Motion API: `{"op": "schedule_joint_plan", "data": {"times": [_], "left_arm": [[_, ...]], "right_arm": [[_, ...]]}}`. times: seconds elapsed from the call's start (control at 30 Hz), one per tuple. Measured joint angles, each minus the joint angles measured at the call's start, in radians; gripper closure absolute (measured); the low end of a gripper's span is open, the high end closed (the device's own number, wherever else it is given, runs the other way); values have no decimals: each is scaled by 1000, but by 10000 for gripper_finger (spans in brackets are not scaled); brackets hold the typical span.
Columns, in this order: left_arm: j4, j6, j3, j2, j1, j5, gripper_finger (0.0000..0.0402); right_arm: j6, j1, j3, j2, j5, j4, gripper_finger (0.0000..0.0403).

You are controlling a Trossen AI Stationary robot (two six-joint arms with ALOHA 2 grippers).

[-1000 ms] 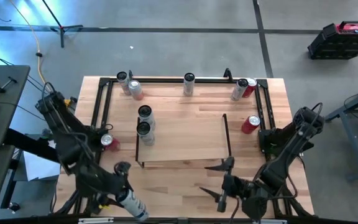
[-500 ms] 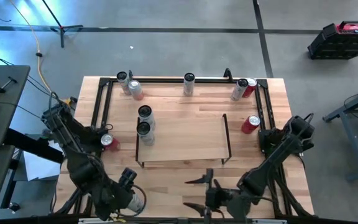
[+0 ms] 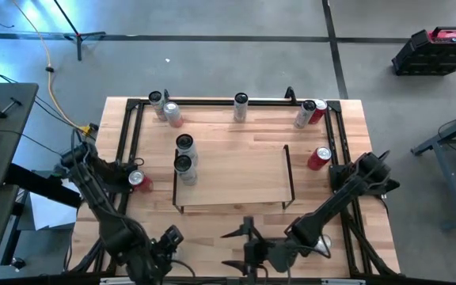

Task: Place canned beverage on shelf
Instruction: Put the white blue soda can aligned with the other white blue soda cans on the shelf

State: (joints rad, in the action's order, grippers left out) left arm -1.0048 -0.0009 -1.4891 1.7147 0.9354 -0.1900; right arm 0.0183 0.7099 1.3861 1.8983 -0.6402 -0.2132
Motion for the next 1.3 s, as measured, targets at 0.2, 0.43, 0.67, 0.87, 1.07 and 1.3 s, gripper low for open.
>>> {"op": "schedule_joint_plan", "data": {"times": [0.2,0.43,0.67,0.87,1.07,1.3], "left_arm": [[0,24,0,6,-21,-8,162],[30,30,34,8,-55,12,162],[47,39,49,8,-87,7,162],[94,28,50,8,-100,-7,136],[87,-40,50,8,-99,-29,126],[88,-105,50,8,-106,-31,118]], "right_arm": [[3,-25,0,35,73,-56,89],[52,-45,0,46,108,-59,89],[45,-70,0,49,167,-41,89],[54,-97,0,84,227,-40,89],[52,-113,0,108,250,-46,89],[60,-128,0,115,298,-46,89]]}}
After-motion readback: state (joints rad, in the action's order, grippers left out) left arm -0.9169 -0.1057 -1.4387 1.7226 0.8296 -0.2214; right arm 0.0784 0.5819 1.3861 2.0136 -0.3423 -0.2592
